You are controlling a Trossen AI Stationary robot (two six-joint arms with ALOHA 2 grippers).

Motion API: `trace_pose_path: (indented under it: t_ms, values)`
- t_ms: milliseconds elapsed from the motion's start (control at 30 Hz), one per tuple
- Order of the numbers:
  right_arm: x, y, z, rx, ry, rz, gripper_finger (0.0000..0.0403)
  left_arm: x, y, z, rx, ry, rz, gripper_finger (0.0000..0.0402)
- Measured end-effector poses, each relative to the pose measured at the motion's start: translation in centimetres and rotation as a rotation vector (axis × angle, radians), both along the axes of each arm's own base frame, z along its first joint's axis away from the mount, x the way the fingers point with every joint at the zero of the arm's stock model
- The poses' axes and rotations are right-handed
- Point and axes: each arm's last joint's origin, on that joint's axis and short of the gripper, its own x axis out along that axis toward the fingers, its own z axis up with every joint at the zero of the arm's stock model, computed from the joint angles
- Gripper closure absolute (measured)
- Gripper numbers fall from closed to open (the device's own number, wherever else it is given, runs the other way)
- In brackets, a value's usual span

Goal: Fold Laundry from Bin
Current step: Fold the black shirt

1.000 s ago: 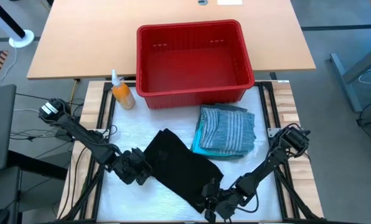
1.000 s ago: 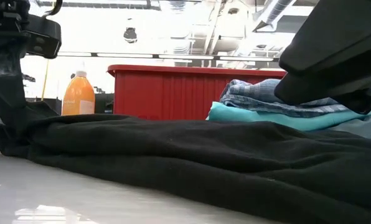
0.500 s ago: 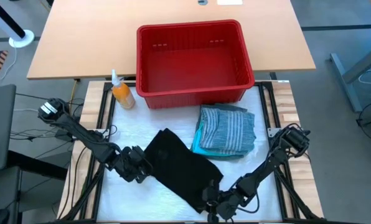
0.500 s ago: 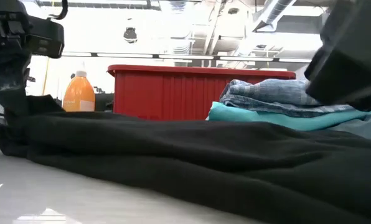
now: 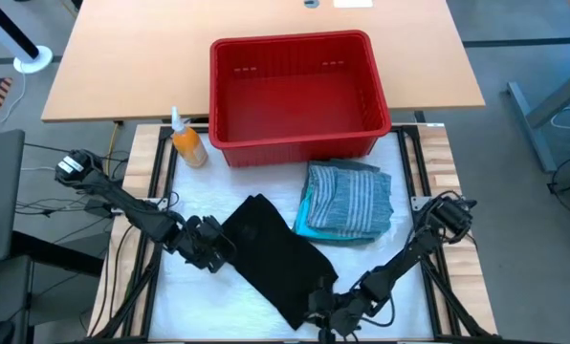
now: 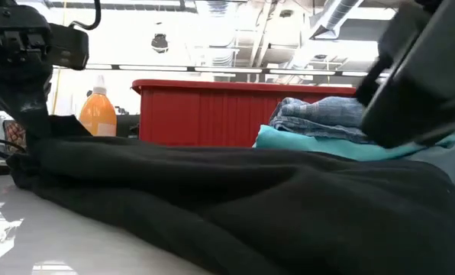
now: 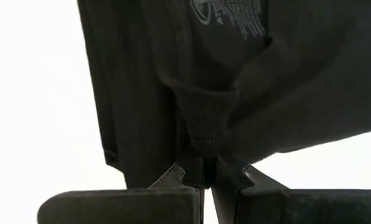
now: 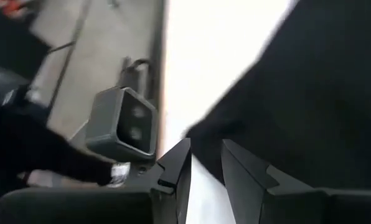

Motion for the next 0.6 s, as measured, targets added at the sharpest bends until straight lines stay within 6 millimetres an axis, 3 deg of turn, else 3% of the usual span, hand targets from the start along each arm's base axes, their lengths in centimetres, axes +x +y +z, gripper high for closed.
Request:
trace_pose_path:
  t_ms: [233,600]
  values:
    - [1.7,0.0,-0.2,-0.058,0.008,-0.020,0.0285,0.0,0.3,-0.1,-0.012,0.026,-0.015,0.0401]
    - [1.4,-0.3,-1.3,-0.095,0.075,-0.052,0.0285,-0.5,0.6,-0.3,0.006,0.101,-0.026,0.0401]
